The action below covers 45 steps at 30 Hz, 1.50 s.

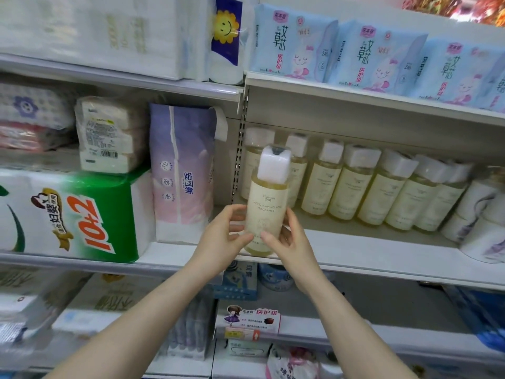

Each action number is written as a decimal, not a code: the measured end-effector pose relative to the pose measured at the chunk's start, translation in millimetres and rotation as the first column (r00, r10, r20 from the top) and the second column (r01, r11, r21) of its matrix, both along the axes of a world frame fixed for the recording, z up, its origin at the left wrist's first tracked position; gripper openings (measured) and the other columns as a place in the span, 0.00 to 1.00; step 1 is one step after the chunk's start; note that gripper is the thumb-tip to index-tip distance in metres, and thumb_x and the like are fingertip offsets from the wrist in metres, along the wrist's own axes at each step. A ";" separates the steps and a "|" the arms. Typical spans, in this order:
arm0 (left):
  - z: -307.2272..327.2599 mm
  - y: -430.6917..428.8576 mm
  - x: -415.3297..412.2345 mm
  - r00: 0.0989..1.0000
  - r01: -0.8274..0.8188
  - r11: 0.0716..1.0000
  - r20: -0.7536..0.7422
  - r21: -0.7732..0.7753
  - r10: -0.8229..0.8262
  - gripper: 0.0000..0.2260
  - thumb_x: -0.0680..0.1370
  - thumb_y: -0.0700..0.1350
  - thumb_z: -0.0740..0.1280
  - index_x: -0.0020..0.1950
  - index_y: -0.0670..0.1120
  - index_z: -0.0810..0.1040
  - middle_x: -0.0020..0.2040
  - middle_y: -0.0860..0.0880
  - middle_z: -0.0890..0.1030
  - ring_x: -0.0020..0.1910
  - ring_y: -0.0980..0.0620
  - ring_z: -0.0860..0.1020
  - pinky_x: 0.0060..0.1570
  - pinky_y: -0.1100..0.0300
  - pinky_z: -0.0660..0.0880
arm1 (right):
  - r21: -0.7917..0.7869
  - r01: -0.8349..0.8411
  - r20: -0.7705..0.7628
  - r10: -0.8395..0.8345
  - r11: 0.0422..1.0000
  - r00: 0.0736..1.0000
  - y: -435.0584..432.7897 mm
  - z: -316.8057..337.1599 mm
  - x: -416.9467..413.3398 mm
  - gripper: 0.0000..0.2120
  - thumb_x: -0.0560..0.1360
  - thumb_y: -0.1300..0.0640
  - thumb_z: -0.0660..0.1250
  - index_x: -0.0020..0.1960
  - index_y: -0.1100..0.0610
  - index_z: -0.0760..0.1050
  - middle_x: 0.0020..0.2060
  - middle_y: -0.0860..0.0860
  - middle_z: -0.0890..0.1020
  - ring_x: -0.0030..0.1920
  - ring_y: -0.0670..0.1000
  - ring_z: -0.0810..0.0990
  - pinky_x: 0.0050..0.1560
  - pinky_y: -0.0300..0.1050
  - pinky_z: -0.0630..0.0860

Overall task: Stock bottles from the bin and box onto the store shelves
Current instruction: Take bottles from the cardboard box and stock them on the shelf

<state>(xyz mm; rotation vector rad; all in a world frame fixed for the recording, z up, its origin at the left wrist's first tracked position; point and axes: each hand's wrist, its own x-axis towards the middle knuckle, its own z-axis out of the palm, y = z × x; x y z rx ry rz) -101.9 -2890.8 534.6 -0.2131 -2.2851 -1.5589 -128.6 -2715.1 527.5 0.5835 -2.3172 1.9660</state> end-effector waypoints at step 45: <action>-20.5 -23.5 -107.3 0.995 -0.037 0.992 0.089 -0.121 0.048 0.40 0.73 0.37 0.72 0.78 0.55 0.56 0.66 0.50 0.78 0.62 0.49 0.79 0.62 0.53 0.77 | 0.242 0.227 0.012 -0.237 0.943 0.971 -48.2 4.5 -107.2 0.33 0.74 0.58 0.74 0.75 0.51 0.64 0.63 0.49 0.80 0.61 0.50 0.80 0.61 0.46 0.77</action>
